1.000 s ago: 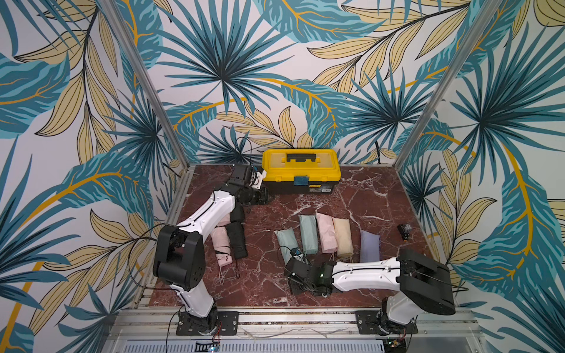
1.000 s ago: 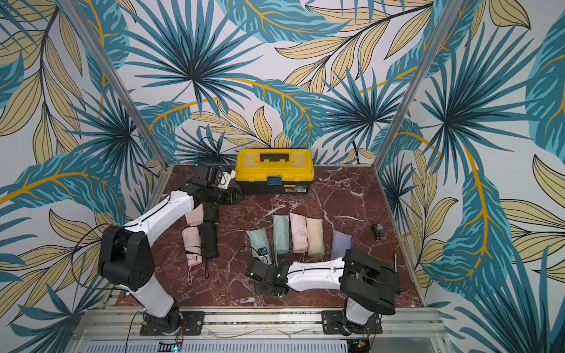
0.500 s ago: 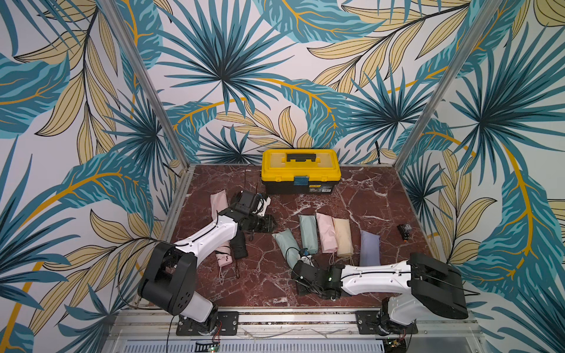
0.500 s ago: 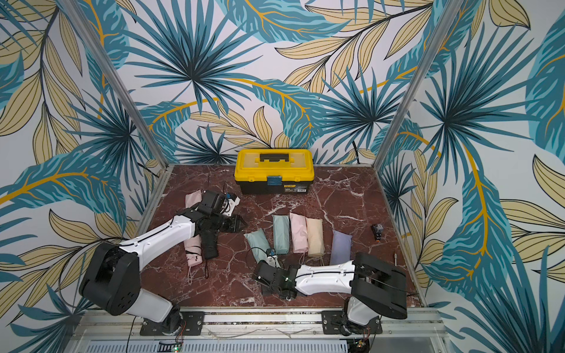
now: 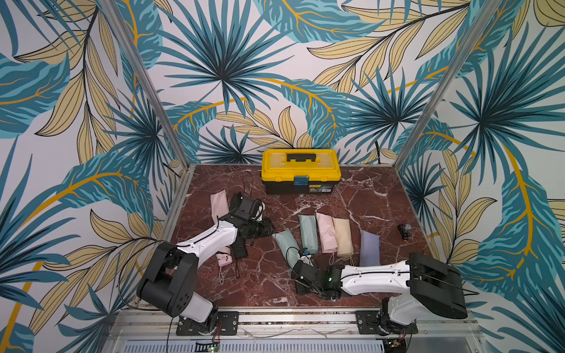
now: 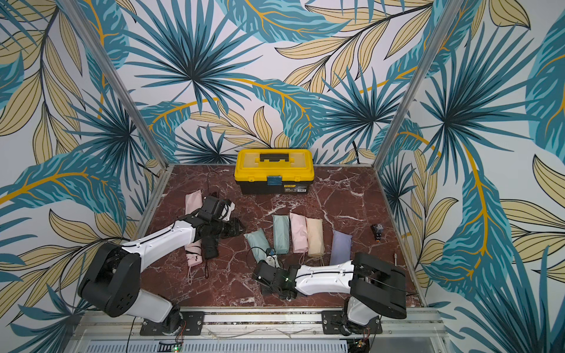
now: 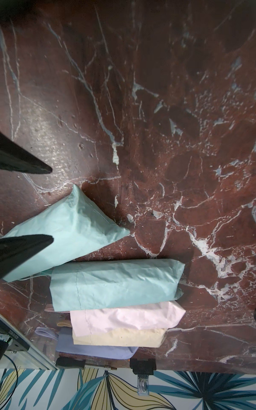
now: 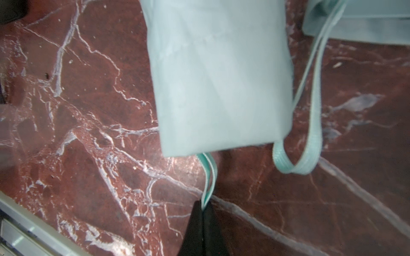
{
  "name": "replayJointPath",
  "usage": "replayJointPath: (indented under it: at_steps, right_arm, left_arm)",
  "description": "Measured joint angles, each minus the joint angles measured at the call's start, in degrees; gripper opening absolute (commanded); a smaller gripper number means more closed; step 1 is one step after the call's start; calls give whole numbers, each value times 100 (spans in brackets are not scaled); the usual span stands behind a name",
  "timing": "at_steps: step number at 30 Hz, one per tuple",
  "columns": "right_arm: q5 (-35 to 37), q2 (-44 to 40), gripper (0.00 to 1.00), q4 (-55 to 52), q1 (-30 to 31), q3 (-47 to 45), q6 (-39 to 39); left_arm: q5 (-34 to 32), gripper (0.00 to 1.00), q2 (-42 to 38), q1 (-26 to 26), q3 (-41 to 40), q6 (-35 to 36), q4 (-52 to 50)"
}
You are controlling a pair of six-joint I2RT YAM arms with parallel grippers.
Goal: Take umbrellas out of sleeves
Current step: Move the umbrella to the center of the board, then take out the umbrella from the umbrella sleeve.
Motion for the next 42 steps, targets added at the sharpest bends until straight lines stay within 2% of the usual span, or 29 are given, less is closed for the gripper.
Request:
replayJointPath:
  at_steps: [12,23,27,33,42]
  right_arm:
    - [-22,68,0,212,0,0,2]
    - [-44,155,0,415,0,4,0]
    - [-44,157,0,417,0,4,0]
    - [-44,164,0,439,0,4,0]
    - [-50,205,0,540,0,7,0]
  left_arm:
    - [343,42,730,-4,-332,-315,955]
    - [389,42,761,-13,-402,-424,1298]
    - [424,36,796,-13,-481,-485,1495]
    - [442,19,857,-13,-511,-577,1663]
    - [424,3,841,-13,-588,-579,1757]
